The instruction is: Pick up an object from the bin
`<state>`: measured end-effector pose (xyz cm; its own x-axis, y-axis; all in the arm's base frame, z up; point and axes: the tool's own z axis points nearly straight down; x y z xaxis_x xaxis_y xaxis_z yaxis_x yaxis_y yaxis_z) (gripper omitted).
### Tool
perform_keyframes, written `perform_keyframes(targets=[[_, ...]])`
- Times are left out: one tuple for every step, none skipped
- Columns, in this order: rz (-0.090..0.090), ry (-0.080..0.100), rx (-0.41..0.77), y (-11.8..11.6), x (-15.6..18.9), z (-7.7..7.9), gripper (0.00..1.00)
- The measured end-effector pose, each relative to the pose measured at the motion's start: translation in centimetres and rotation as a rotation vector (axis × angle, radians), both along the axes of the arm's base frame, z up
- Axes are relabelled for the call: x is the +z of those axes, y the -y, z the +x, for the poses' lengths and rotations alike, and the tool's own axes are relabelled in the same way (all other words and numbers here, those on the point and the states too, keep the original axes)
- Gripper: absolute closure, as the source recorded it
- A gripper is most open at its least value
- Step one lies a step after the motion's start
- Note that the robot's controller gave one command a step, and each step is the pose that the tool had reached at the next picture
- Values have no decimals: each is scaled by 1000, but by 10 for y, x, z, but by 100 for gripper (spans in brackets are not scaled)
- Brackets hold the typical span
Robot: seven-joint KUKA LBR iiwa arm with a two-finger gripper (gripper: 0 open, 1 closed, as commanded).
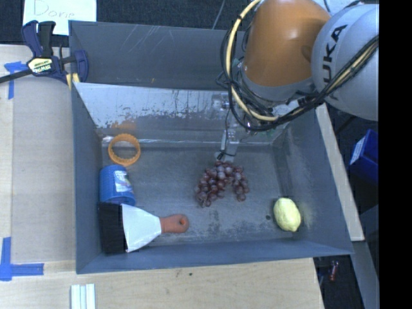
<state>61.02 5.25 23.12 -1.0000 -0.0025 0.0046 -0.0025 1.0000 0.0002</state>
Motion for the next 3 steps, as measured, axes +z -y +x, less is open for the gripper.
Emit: perform_keyframes(targets=[[1, 9, -2, 0, 5, 1, 0], [0, 11, 182, 38, -116, -27, 0], [0, 23, 117, 61, -70, -44, 0]])
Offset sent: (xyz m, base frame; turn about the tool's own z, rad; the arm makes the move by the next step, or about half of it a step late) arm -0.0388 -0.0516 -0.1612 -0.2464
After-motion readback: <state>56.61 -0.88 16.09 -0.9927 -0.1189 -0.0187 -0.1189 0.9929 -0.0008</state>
